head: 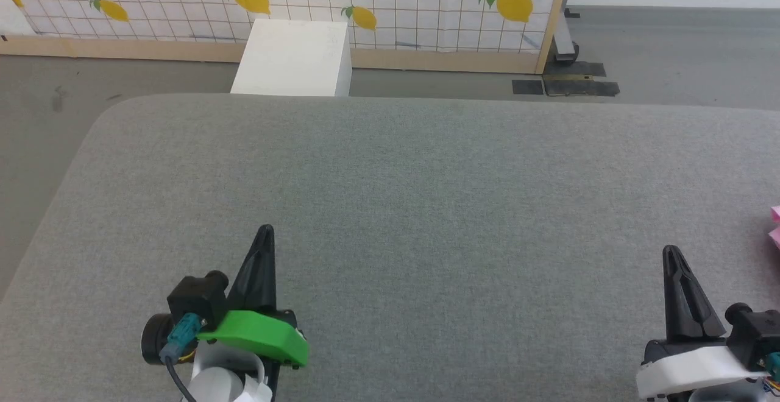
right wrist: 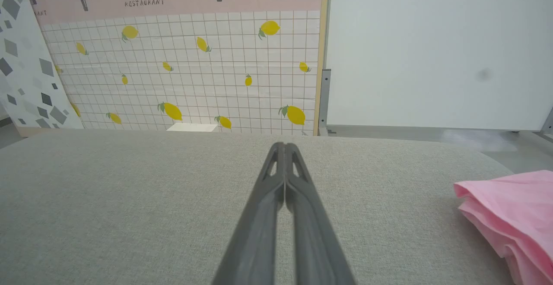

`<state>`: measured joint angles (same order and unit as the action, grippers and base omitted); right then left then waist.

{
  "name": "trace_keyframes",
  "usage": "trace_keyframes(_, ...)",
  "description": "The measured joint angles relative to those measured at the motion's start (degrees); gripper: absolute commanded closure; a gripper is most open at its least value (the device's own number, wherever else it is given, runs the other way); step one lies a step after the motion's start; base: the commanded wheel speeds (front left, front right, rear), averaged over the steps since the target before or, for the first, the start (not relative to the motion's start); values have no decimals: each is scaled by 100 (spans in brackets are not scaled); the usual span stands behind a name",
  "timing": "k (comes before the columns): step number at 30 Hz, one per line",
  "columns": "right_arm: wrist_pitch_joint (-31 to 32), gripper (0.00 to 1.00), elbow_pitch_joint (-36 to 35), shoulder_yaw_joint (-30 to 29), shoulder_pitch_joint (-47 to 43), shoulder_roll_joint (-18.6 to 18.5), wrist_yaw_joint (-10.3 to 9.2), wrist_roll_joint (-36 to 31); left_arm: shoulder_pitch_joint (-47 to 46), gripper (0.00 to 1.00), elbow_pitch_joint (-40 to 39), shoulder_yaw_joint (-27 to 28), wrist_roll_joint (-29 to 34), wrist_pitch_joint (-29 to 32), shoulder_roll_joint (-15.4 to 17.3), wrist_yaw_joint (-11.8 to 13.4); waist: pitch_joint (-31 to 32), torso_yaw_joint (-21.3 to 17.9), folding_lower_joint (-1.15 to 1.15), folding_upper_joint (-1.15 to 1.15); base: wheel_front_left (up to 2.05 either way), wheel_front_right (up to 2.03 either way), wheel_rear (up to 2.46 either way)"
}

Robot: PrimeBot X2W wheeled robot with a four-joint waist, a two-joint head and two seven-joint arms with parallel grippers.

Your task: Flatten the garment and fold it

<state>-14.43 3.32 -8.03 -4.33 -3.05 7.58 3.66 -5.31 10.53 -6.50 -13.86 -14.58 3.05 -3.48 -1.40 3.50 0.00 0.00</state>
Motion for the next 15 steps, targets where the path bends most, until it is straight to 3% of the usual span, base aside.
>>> trace_keyframes(15, 165, 100, -5, 89, 2, 0, 0, -16, 2, 100, -113, 65, 136, 187, 0, 10, 17, -42, 0, 0, 0, 0, 0)
